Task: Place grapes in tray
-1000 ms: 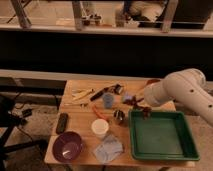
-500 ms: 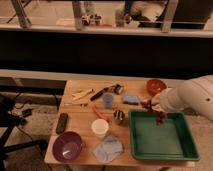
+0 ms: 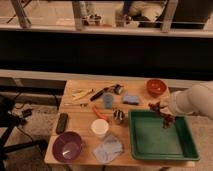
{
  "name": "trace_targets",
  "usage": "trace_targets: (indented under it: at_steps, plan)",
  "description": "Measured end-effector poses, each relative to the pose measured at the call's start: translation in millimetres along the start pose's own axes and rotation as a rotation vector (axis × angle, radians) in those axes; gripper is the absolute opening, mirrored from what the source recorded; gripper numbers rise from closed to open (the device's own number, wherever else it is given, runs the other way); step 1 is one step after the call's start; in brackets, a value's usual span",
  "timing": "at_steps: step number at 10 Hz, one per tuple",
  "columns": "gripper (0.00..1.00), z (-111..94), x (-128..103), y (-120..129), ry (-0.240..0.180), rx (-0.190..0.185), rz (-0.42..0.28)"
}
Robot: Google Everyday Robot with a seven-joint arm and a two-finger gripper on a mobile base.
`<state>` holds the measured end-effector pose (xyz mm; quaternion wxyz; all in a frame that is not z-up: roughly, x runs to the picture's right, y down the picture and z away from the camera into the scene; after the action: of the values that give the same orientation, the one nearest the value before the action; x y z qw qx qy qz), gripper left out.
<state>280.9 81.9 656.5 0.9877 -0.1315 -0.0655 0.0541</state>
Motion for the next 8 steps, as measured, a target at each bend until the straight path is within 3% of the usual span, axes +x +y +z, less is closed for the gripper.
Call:
trace_targets:
  at_steps: [8]
  plan:
    - [0.79,-0.2,0.1,0.0,0.000,0.000,0.000]
